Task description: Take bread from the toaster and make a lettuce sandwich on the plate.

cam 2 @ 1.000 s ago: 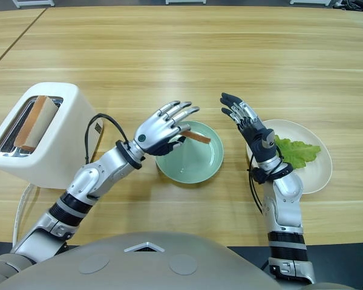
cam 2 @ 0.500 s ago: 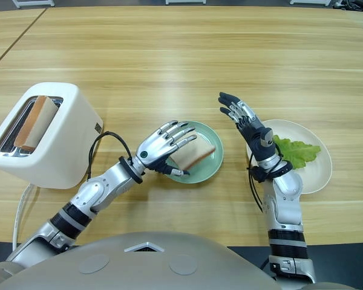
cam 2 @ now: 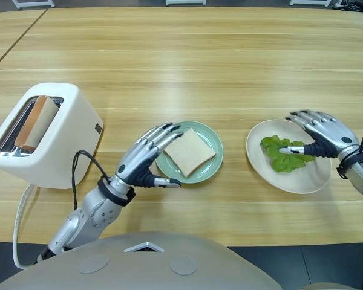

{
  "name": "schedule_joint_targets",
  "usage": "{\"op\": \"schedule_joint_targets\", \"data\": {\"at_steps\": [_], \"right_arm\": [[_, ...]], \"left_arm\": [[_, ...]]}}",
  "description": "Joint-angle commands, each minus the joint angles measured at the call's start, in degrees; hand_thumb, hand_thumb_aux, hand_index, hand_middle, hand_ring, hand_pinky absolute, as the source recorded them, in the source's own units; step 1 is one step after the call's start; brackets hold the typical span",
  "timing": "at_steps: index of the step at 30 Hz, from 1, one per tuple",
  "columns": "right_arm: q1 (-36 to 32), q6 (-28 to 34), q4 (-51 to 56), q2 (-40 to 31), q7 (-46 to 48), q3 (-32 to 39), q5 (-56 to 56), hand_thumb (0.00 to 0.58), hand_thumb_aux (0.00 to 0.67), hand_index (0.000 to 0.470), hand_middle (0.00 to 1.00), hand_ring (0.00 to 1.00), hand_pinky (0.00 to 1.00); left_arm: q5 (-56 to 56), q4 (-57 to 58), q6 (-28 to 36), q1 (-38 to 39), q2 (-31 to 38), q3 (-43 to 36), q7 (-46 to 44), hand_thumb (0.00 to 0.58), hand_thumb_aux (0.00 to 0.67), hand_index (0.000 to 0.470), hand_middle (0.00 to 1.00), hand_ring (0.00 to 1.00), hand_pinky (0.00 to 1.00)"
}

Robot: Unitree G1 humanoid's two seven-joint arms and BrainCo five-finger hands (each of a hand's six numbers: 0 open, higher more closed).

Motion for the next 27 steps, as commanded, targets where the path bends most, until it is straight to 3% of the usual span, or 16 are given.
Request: {"op": "schedule_joint_targets", "data": {"at_steps": [1,5,6,7,8,15,17,18,19,27], "right_arm": [[-7.4,2.2,9.8,-3.1,-9.2,11.2,-10.2,0.000,0.000,0.000,0.00,0.00,0.00],[-11.6,2.3,15.1,-3.3,-13.0,17.9,-11.9,0.014,0.008,0.006,0.00,0.00,0.00],[-12.5,1.9,16.1,-3.3,-13.5,19.3,-11.8,0.124,0.076,0.053,0.00,0.00,0.00],[-13.2,1.8,16.9,-3.4,-14.1,20.5,-11.7,0.328,0.229,0.160,0.00,0.00,0.00],[-13.9,1.8,17.6,-3.5,-14.7,21.6,-11.6,0.438,0.339,0.238,0.00,0.00,0.00],[-16.6,0.7,19.7,-3.5,-16.5,27.0,-9.2,0.516,0.447,0.313,0.00,0.00,0.00],[-16.7,0.1,19.6,-3.4,-16.8,27.8,-8.1,0.563,0.554,0.389,0.00,0.00,0.00],[-16.6,-0.4,19.2,-3.5,-17.0,27.9,-7.2,0.569,0.578,0.405,0.00,0.00,0.00],[-16.4,-1.1,18.6,-3.6,-17.3,28.0,-6.2,0.580,0.670,0.470,0.00,0.00,0.00],[-14.8,-5.5,13.5,-4.7,-16.7,24.9,3.3,0.580,0.670,0.470,0.00,0.00,0.00]], "left_arm": [[-14.7,-3.5,0.6,4.3,-1.9,1.9,-4.4,0.000,0.000,0.000,0.00,0.00,0.00],[-19.4,-5.2,0.6,5.6,-2.5,2.3,-7.0,0.000,0.000,0.000,0.00,0.00,0.00],[-19.9,-5.4,0.6,5.8,-2.5,2.5,-7.3,0.000,0.000,0.000,0.00,0.00,0.00],[-20.2,-5.5,0.6,6.0,-2.6,2.7,-7.6,0.000,0.000,0.000,0.00,0.00,0.00],[-20.5,-5.4,0.5,6.2,-2.7,3.1,-7.8,0.000,0.000,0.000,0.00,0.00,0.00],[-21.8,-5.6,0.1,7.0,-3.4,4.9,-9.0,0.000,0.000,0.000,0.00,0.00,0.00],[-22.2,-5.5,0.0,7.0,-3.6,5.3,-9.3,0.000,0.000,0.000,0.00,0.00,0.00],[-22.2,-5.4,0.0,7.0,-3.7,5.5,-9.5,0.000,0.000,0.000,0.00,0.00,0.00],[-22.2,-5.4,-0.1,7.1,-3.8,5.6,-9.6,0.000,0.000,0.000,0.00,0.00,0.00],[-22.6,-5.3,-0.1,7.2,-4.5,6.5,-10.4,0.000,0.000,0.000,0.00,0.00,0.00]]}}
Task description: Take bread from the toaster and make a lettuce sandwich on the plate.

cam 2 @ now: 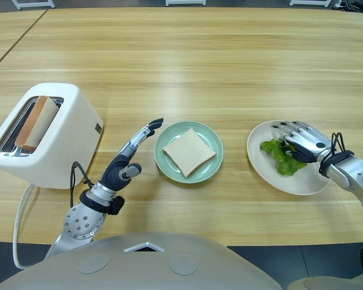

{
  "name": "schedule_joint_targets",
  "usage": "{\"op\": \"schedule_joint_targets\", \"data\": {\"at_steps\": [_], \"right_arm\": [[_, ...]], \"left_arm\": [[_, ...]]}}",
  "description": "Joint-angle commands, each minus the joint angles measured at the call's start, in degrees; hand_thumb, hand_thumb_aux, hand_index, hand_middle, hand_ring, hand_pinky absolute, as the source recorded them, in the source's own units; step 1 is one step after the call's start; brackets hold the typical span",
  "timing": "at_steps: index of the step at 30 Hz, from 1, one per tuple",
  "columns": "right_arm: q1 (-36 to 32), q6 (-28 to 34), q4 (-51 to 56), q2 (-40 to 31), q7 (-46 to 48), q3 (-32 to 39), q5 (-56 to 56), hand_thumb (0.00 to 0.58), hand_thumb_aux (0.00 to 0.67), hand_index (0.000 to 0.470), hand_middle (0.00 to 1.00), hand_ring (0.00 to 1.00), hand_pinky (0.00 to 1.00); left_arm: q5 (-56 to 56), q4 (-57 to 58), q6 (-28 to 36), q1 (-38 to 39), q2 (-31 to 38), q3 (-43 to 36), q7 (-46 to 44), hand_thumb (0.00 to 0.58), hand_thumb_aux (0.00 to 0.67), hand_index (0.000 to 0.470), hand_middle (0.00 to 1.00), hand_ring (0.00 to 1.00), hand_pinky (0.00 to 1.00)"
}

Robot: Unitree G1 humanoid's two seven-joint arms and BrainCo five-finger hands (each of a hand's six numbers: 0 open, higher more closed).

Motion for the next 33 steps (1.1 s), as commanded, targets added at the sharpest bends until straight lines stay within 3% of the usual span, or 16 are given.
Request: {"op": "schedule_joint_targets", "data": {"at_steps": [1,16,26,33], "right_arm": [[1.9,-2.1,-4.9,-1.8,1.3,-3.2,6.4,0.580,0.670,0.470,0.00,0.00,0.00],[3.9,-6.1,-19.1,-0.5,9.3,-9.1,19.9,0.580,0.670,0.470,0.00,0.00,0.00],[-7.1,-7.9,-33.3,7.5,28.8,-3.5,35.3,0.580,0.670,0.470,0.00,0.00,0.00],[-16.8,-8.6,-26.8,18.9,39.2,4.8,37.7,0.580,0.670,0.470,0.00,0.00,0.00]], "left_arm": [[-0.9,0.0,-0.1,0.3,-0.3,0.7,-0.7,0.000,0.000,0.000,0.00,0.00,0.00],[-1.3,0.7,-0.7,-0.1,-1.7,1.5,-1.3,0.000,0.000,0.000,0.00,0.00,0.00],[-2.4,2.0,-1.2,-1.4,-2.8,2.1,-1.7,0.000,0.000,0.000,0.00,0.00,0.00],[-2.9,2.3,-1.5,-1.9,-2.8,2.1,-2.0,0.000,0.000,0.000,0.00,0.00,0.00]]}}
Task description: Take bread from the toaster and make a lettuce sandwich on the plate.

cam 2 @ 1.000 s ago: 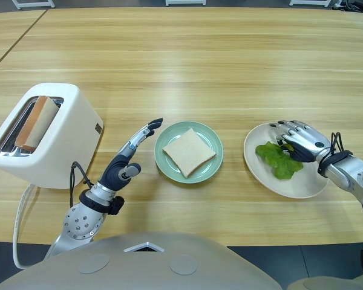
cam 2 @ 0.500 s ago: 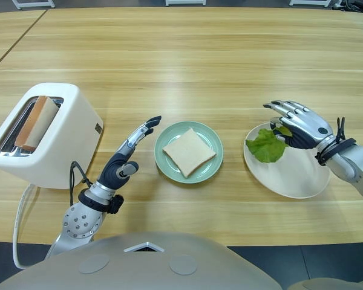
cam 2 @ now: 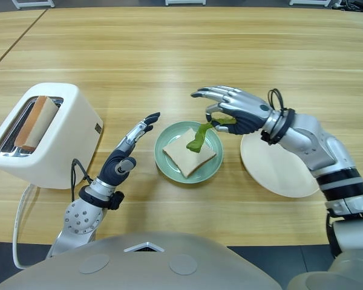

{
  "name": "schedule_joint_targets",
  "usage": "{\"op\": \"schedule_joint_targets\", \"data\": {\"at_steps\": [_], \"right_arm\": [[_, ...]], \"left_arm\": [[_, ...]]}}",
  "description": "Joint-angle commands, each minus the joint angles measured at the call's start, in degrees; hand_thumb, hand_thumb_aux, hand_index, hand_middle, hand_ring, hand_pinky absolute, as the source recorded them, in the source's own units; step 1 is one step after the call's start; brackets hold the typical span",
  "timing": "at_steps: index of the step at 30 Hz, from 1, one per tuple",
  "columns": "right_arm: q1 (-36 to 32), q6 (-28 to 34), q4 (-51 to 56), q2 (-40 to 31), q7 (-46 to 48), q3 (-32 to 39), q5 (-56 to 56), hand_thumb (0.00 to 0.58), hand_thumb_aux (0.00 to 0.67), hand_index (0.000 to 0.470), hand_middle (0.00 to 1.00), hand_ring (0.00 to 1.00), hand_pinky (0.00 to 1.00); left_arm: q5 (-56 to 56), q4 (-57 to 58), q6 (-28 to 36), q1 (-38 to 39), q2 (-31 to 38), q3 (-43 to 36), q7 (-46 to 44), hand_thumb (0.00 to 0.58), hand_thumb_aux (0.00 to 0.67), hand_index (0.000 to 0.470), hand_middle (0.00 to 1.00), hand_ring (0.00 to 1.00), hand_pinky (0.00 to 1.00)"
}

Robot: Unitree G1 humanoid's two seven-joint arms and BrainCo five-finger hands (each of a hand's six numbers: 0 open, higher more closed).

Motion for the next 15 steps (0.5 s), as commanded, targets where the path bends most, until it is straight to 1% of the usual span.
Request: {"op": "schedule_joint_targets", "data": {"at_steps": [1,4,6,15], "right_arm": [[-4.5,-0.3,4.7,5.8,4.7,3.6,1.0,0.580,0.670,0.470,0.00,0.00,0.00],[-4.3,-0.4,4.5,8.2,6.3,4.2,1.4,0.580,0.670,0.470,0.00,0.00,0.00],[-3.4,-1.3,5.2,9.2,5.6,4.2,-1.0,0.580,0.670,0.470,0.00,0.00,0.00],[-5.8,-1.5,6.7,14.4,-1.3,0.8,-7.0,0.580,0.670,0.470,0.00,0.00,0.00]], "left_arm": [[-0.7,0.5,0.0,0.0,-0.2,0.3,-0.5,0.000,0.000,0.000,0.00,0.00,0.00],[-0.5,0.0,0.1,0.2,-0.2,0.0,-0.7,0.000,0.000,0.000,0.00,0.00,0.00],[-0.4,0.0,0.1,0.4,-0.2,0.0,-0.8,0.000,0.000,0.000,0.00,0.00,0.00],[-0.3,0.6,0.1,0.2,-0.7,0.0,-1.0,0.000,0.000,0.000,0.00,0.00,0.00]]}}
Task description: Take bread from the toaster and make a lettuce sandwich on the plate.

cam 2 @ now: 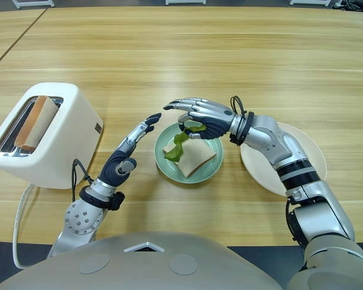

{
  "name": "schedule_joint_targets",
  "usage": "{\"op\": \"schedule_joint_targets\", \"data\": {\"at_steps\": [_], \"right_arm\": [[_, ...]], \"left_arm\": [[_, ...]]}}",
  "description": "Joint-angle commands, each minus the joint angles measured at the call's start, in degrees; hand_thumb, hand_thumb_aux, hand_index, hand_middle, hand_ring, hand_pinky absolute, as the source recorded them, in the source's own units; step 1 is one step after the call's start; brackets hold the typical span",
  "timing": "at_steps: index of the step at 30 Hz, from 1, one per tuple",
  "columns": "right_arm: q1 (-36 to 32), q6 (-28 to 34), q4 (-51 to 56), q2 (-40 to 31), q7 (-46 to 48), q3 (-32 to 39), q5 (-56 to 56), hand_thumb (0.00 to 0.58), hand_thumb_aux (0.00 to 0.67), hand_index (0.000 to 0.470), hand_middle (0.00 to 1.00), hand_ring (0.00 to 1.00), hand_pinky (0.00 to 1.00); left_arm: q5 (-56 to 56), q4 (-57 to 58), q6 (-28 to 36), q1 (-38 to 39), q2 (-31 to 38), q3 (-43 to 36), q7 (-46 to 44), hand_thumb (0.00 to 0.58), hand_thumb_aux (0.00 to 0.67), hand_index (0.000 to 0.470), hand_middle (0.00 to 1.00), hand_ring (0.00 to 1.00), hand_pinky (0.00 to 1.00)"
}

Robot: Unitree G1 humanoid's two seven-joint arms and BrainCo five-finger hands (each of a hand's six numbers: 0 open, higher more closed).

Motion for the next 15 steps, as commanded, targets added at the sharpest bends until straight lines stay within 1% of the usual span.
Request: {"op": "schedule_joint_targets", "data": {"at_steps": [1,5,8,13,15], "right_arm": [[-2.6,0.3,0.6,2.3,-3.4,-2.1,-2.8,0.580,0.670,0.470,0.00,0.00,0.00],[-4.1,-0.2,3.4,3.3,-6.8,-1.6,-7.9,0.580,0.670,0.470,0.00,0.00,0.00],[-4.0,-2.3,5.9,2.3,-9.6,0.2,-14.2,0.580,0.670,0.470,0.00,0.00,0.00],[0.5,-6.0,7.0,-2.4,-15.6,6.3,-29.9,0.580,0.670,0.470,0.00,0.00,0.00],[2.0,-6.8,7.1,-3.9,-18.2,8.1,-33.9,0.580,0.670,0.470,0.00,0.00,0.00]], "left_arm": [[-0.4,0.8,0.2,-0.4,0.1,0.2,-0.5,0.000,0.000,0.000,0.00,0.00,0.00],[-0.6,1.2,0.0,-0.6,0.1,0.3,-0.7,0.000,0.000,0.000,0.00,0.00,0.00],[-0.5,1.2,-0.1,-0.7,0.1,0.2,-0.8,0.000,0.000,0.000,0.00,0.00,0.00],[-0.2,0.6,0.2,-0.1,0.1,-0.1,-0.9,0.000,0.000,0.000,0.00,0.00,0.00],[-0.2,0.2,0.3,0.4,0.2,-0.1,-1.0,0.000,0.000,0.000,0.00,0.00,0.00]]}}
